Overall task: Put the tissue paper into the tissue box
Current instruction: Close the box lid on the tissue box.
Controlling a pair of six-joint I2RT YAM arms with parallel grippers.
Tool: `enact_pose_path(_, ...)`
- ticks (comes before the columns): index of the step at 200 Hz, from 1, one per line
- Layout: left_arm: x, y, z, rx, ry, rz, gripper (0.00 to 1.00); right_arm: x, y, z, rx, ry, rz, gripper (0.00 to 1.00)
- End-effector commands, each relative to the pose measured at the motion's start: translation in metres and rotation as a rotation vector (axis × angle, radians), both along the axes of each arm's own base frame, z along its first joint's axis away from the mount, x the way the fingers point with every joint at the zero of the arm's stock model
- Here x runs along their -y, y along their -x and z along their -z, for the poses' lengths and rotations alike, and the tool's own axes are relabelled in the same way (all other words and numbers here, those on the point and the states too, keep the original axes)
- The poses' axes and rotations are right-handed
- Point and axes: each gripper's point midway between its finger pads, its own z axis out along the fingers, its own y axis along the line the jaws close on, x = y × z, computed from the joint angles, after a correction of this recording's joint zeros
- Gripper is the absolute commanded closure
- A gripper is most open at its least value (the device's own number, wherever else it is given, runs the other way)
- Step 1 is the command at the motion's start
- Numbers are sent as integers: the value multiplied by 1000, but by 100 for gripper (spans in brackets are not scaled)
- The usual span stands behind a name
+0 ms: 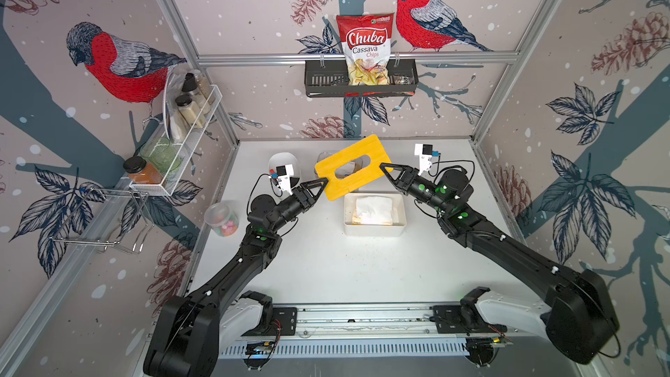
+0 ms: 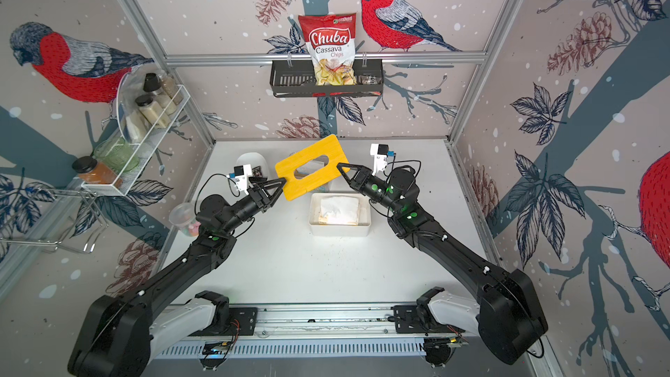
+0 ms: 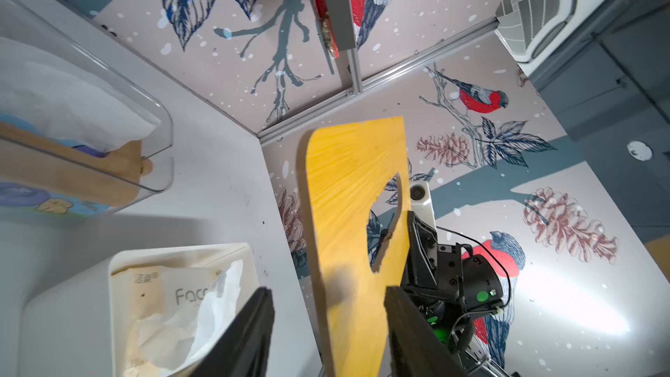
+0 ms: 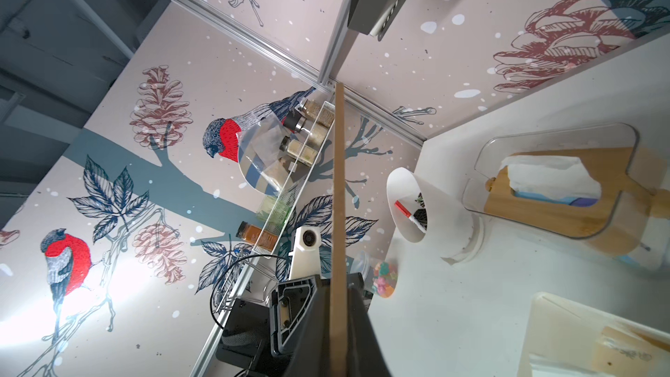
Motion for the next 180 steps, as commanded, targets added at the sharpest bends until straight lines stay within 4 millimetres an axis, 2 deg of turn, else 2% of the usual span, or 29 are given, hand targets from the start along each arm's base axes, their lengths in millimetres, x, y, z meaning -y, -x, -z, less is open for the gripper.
enact_pose_path(1, 8, 12, -37, 149, 82, 61, 53, -1, 9, -28, 72, -105, -45, 100)
enact_pose_path(29, 12, 19, -49, 204, 147, 109, 70, 0, 8, -24, 68, -105, -41, 100)
enact_pose_path(54, 12, 23, -53, 252, 145, 116, 100, 4, 2, -13, 75, -62, -30, 98)
enact_pose_path(74, 15, 22, -44, 241, 96, 113, 100, 5, 0, -5, 101, -14, -55, 87)
enact_pose_path(89, 17, 23, -39, 242, 52, 125, 100, 7, 2, 2, 145, 46, -86, 69)
enact_pose_path(111, 19, 24, -29, 221, -18, 165, 100, 9, 4, 22, 192, 190, -154, 42)
enact_pose_path(120, 20, 25, -26, 213, -43, 187, 100, 13, 4, 30, 203, 238, -186, 33)
enact_pose_path(131, 23, 28, -21, 203, -71, 223, 100, 19, 7, 40, 202, 265, -236, 26)
enact_pose_path(152, 29, 34, -15, 187, -105, 290, 100, 25, 18, 49, 201, 268, -331, 20)
enact_pose_path(180, 34, 42, -10, 163, -85, 368, 100, 19, 27, 51, 212, 286, -380, 24)
